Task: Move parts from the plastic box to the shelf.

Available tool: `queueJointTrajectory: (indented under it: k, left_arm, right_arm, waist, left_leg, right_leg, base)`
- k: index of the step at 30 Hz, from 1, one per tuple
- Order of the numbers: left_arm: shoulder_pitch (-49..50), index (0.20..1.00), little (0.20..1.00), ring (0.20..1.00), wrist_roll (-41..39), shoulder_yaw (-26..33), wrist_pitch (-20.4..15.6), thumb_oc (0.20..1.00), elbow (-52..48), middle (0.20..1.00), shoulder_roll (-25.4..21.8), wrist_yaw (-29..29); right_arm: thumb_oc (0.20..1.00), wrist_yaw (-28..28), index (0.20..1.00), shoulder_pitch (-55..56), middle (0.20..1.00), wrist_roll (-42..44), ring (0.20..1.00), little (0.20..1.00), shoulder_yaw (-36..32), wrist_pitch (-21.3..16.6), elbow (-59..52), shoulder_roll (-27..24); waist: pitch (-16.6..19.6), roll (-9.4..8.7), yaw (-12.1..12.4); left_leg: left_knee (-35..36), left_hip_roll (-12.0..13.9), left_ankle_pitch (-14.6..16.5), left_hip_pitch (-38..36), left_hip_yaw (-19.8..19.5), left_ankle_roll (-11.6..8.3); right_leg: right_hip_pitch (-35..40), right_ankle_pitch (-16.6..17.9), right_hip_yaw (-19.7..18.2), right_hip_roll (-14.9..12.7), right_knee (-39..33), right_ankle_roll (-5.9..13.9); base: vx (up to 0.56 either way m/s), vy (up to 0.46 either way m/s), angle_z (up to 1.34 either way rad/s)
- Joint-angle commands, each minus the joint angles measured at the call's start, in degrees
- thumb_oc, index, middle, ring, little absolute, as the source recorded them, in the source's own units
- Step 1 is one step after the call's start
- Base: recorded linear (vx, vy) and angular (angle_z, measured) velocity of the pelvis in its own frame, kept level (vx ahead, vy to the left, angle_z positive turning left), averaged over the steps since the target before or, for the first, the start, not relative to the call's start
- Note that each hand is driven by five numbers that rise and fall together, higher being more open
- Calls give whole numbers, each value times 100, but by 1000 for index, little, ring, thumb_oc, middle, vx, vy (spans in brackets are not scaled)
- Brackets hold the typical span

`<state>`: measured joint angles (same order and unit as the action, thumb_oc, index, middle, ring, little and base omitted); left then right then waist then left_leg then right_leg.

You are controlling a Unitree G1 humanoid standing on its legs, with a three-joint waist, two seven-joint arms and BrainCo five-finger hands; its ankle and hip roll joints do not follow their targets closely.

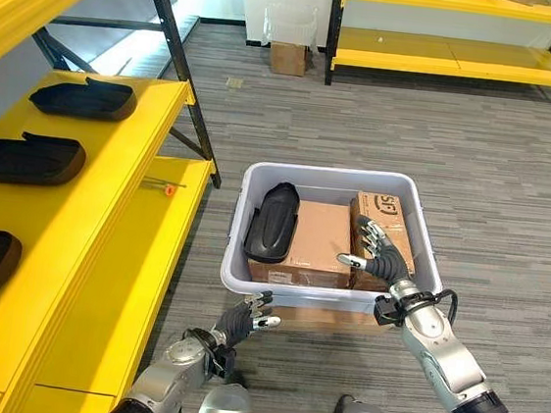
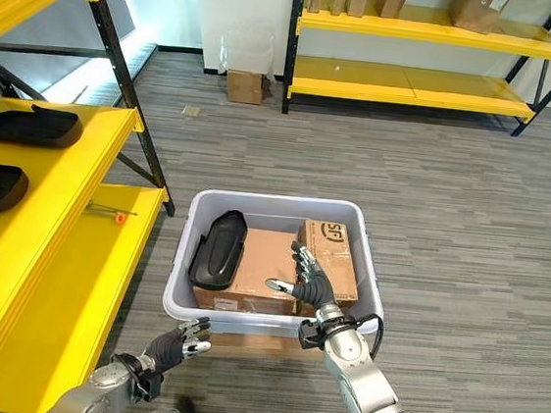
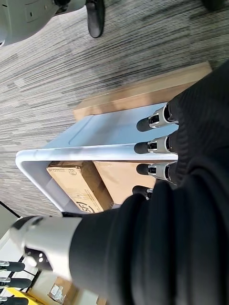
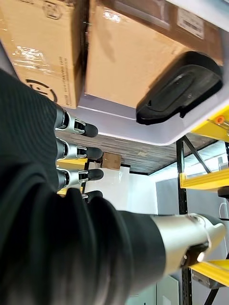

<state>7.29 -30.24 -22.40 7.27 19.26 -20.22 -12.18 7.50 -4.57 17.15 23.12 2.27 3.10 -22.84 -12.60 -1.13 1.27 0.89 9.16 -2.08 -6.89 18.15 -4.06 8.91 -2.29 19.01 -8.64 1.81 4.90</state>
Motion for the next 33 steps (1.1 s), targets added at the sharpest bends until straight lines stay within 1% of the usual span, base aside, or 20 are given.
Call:
queueJointTrajectory:
  k: [1, 2, 5, 6, 7, 8, 11, 13, 14, 17, 18, 19, 22, 24, 25, 28, 30, 31, 32, 33]
  left_arm:
    - [-226, 1000, 1000, 1000, -68, -98, 78, 1000, -476, 1000, -74, -85]
    - [-234, 1000, 1000, 1000, -67, -101, 90, 1000, -477, 1000, -84, -91]
    - [-285, 1000, 1000, 1000, -79, -132, 173, 1000, -502, 1000, -188, -193]
    - [-385, 1000, 1000, 1000, -104, -162, 195, 1000, -524, 1000, -277, -277]
    - [-415, 1000, 1000, 1000, -128, -169, 195, 1000, -536, 1000, -306, -296]
    - [-514, 1000, 1000, 1000, -202, -189, 150, 1000, -557, 1000, -385, -364]
    - [-799, 1000, 1000, 1000, -340, -222, 52, 1000, -654, 1000, -549, -424]
    - [-958, 1000, 1000, 1000, -176, -253, -138, 1000, -726, 1000, -632, -287]
    - [-1180, 1000, 1000, 1000, 93, -266, -689, 1000, -1032, 1000, -927, -155]
    - [-1301, 1000, 1000, 1000, -214, -116, -855, 1000, -1637, 1000, -1137, -86]
    - [-1300, 1000, 1000, 1000, -215, -111, -852, 1000, -1641, 1000, -1138, -85]
    - [-1416, 1000, 1000, 1000, -303, -57, -1020, 1000, -1935, 1000, -1242, -93]
    - [-1559, 1000, 1000, 1000, -562, 19, -1221, 1000, -2266, 1000, -1287, 30]
    - [-1635, 1000, 1000, 1000, -667, 83, -1279, 1000, -2399, 1000, -1298, 98]
    - [-1646, 1000, 1000, 1000, -714, 106, -1268, 1000, -2438, 1000, -1297, 107]
    - [-1655, 1000, 1000, 1000, -702, 97, -1231, 1000, -2547, 1000, -1304, 22]
    - [-1642, 1000, 1000, 1000, -686, 94, -1222, 1000, -2557, 1000, -1314, 2]
    - [-1644, 1000, 1000, 1000, -685, 75, -1216, 1000, -2553, 1000, -1319, 2]
    - [-1644, 1000, 1000, 1000, -733, 38, -1198, 1000, -2538, 1000, -1324, -26]
    - [-1654, 1000, 1000, 1000, -675, 22, -1199, 1000, -2531, 1000, -1326, -42]
  right_arm:
    - [1000, 151, 1000, -656, 1000, -566, 1000, 1000, -138, -394, -45, -187]
    - [1000, 136, 1000, -702, 1000, -611, 1000, 1000, -137, -384, -21, -196]
    - [1000, 229, 1000, -1234, 1000, -1217, 1000, 1000, -128, -431, 270, -271]
    - [1000, 315, 1000, -1709, 1000, -1602, 1000, 1000, -91, -372, 504, -331]
    - [1000, 321, 1000, -1836, 1000, -1754, 1000, 1000, -87, -384, 567, -356]
    - [1000, 276, 1000, -2235, 1000, -2283, 1000, 1000, -53, -421, 746, -438]
    - [1000, 179, 1000, -3054, 1000, -2770, 1000, 1000, 173, -340, 1115, -666]
    - [1000, 221, 1000, -3400, 1000, -2918, 1000, 1000, 304, -384, 1377, -784]
    - [1000, 293, 1000, -3865, 1000, -3225, 1000, 1000, 472, -487, 1728, -960]
    - [1000, 378, 1000, -4142, 1000, -3589, 1000, 1000, 640, -550, 1978, -1152]
    - [1000, 380, 1000, -4148, 1000, -3589, 1000, 1000, 643, -553, 1983, -1149]
    - [1000, 559, 1000, -4356, 1000, -3796, 1000, 1000, 774, -592, 2279, -1194]
    - [1000, 807, 1000, -4698, 1000, -4068, 1000, 1000, 993, -620, 2811, -1221]
    - [1000, 927, 1000, -4940, 1000, -4270, 1000, 1000, 1182, -578, 3185, -1219]
    - [1000, 971, 1000, -5020, 1000, -4303, 1000, 1000, 1286, -541, 3368, -1200]
    - [1000, 1149, 1000, -5298, 1000, -4611, 1000, 1000, 1553, -373, 4040, -1142]
    - [1000, 1179, 1000, -5402, 1000, -4618, 1000, 1000, 1631, -338, 4327, -1112]
    - [1000, 1126, 1000, -5474, 1000, -4550, 1000, 1000, 1680, -235, 4489, -1091]
    - [1000, 1105, 1000, -5586, 1000, -4565, 1000, 1000, 1790, -16, 4838, -1038]
    - [1000, 1129, 1000, -5670, 1000, -4788, 1000, 1000, 1905, 73, 5174, -1001]
  waist:
    - [-216, 48, 175]
    - [-224, 48, 187]
    - [-316, 60, 347]
    - [-409, 99, 456]
    - [-442, 112, 487]
    - [-564, 149, 567]
    - [-849, 223, 734]
    - [-990, 267, 814]
    - [-1211, 325, 958]
    - [-1406, 406, 1121]
    - [-1403, 403, 1117]
    - [-1525, 417, 1225]
    - [-1655, 446, 1362]
    - [-1719, 448, 1465]
    - [-1719, 422, 1515]
    - [-1719, 441, 1679]
    - [-1719, 459, 1731]
    - [-1719, 470, 1762]
    - [-1719, 491, 1825]
    - [-1719, 519, 1875]
  left_leg:
    - [-318, 326, -12, 157, -326, -160]
    - [-326, 329, -17, 176, -340, -165]
    - [-458, 343, -50, 394, -472, -192]
    - [-555, 346, -75, 592, -566, -209]
    - [-580, 345, -80, 645, -591, -215]
    - [-672, 335, -79, 826, -666, -222]
    - [-827, 315, -89, 1190, -791, -233]
    - [-879, 298, -106, 1360, -869, -239]
    - [-965, 238, -114, 1643, -976, -233]
    - [-975, 146, -138, 1872, -1081, -180]
    - [-980, 144, -137, 1881, -1084, -179]
    - [-1041, 108, -148, 2047, -1157, -160]
    - [-1098, 43, -149, 2243, -1263, -125]
    - [-1149, 4, -152, 2409, -1325, -99]
    - [-1189, -16, -42, 2442, -1372, -136]
    - [-1314, -61, -37, 2753, -1474, -102]
    - [-1350, -79, -37, 2852, -1500, -86]
    - [-1368, -94, -39, 2911, -1515, -75]
    - [-1418, -121, -35, 3042, -1534, -49]
    - [-1454, -145, -33, 3152, -1560, -28]
  right_leg:
    - [-102, -133, -80, -240, 502, 96]
    - [-112, -137, -70, -241, 515, 94]
    - [-217, -164, 12, -260, 639, 70]
    - [-348, -185, 62, -280, 745, 54]
    - [-380, -193, 74, -286, 772, 52]
    - [-507, -219, 111, -311, 873, 49]
    - [-779, -266, 171, -364, 1078, 46]
    - [-901, -293, 223, -388, 1168, 38]
    - [-1161, -343, 281, -448, 1358, 40]
    - [-1390, -361, 389, -504, 1510, 48]
    - [-1398, -364, 391, -507, 1517, 49]
    - [-1547, -366, 458, -538, 1655, 45]
    - [-1726, -399, 569, -578, 1831, 32]
    - [-1859, -412, 641, -611, 1944, 28]
    - [-1890, -524, 617, -633, 2033, 83]
    - [-2145, -549, 723, -705, 2264, 80]
    - [-2226, -557, 758, -732, 2336, 80]
    - [-2274, -564, 781, -748, 2380, 79]
    - [-2390, -573, 824, -781, 2477, 85]
    - [-2494, -582, 843, -809, 2553, 90]
  base:
    - [70, -24, 1]
    - [64, -16, 11]
    - [33, -3, 25]
    - [-26, 9, 29]
    - [-78, 20, 23]
    - [-93, 14, 17]
    - [-164, 3, 18]
    - [-173, 0, 22]
    - [-206, 11, 18]
    - [-133, -4, 17]
    - [-102, -58, 25]
    - [-99, -68, 24]
    - [-88, -63, 21]
    - [-37, -75, 18]
    - [6, -85, 13]
    - [-21, -61, 21]
    - [-29, -28, 6]
    - [-47, -41, 14]
    - [-57, -41, 15]
    - [-51, -33, 9]
